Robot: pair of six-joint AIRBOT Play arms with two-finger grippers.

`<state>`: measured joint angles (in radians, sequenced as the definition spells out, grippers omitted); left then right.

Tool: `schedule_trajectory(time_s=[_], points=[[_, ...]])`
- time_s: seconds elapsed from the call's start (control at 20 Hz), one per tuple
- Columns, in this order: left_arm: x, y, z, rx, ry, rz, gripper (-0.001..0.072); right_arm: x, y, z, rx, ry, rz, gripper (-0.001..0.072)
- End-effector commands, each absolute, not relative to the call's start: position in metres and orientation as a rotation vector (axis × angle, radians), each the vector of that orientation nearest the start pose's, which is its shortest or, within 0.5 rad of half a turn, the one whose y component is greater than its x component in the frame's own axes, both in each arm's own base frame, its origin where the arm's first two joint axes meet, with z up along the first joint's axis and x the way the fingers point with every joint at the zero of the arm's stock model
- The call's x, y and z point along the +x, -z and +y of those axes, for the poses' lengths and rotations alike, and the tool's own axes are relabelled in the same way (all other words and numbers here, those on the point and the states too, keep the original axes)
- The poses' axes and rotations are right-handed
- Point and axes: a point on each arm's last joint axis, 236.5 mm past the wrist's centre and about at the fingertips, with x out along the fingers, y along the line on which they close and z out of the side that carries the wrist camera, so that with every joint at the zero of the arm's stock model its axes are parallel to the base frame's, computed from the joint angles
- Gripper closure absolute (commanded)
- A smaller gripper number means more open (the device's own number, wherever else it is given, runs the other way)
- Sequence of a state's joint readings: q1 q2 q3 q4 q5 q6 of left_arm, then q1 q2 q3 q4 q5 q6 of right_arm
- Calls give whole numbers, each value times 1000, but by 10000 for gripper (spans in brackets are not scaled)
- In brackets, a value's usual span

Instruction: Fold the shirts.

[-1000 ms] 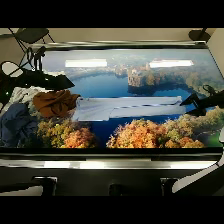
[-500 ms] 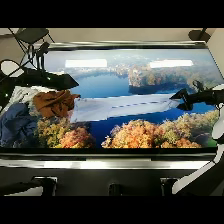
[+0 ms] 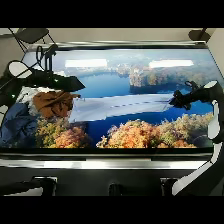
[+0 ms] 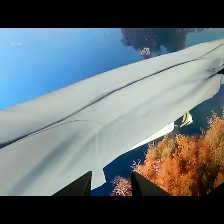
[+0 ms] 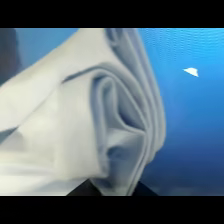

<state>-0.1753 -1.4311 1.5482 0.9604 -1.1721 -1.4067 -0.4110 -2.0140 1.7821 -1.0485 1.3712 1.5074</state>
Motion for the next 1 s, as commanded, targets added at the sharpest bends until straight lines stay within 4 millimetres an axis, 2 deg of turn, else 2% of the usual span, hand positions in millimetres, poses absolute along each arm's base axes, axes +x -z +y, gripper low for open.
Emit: schedule_trajectory(time_s=[0.0,0.05,0.15,0.3,0.4,0.55,0.65,0.8,0.95], points=[[441,-115,-240,-289,652,1016,544,495,30,-83,671,-94,1306,653],[441,-106,-258,-316,666,1031,674,494,7,-78,641,-121,1274,653],[437,-82,-306,-392,711,1075,675,481,-33,-62,549,-189,1254,653],[425,-37,-378,-593,762,1184,676,464,-92,-20,414,-284,1200,653],[417,-15,-411,-750,780,1260,676,455,-124,5,304,-322,1148,653],[411,12,-429,-817,783,1327,676,435,-162,39,182,-367,1096,652],[407,22,-440,-850,787,1357,676,420,-182,67,100,-445,1059,652],[388,29,-463,-878,813,1401,677,404,-198,103,27,-518,1025,652],[364,37,-490,-910,843,1458,677,396,-211,128,-11,-570,984,652]])
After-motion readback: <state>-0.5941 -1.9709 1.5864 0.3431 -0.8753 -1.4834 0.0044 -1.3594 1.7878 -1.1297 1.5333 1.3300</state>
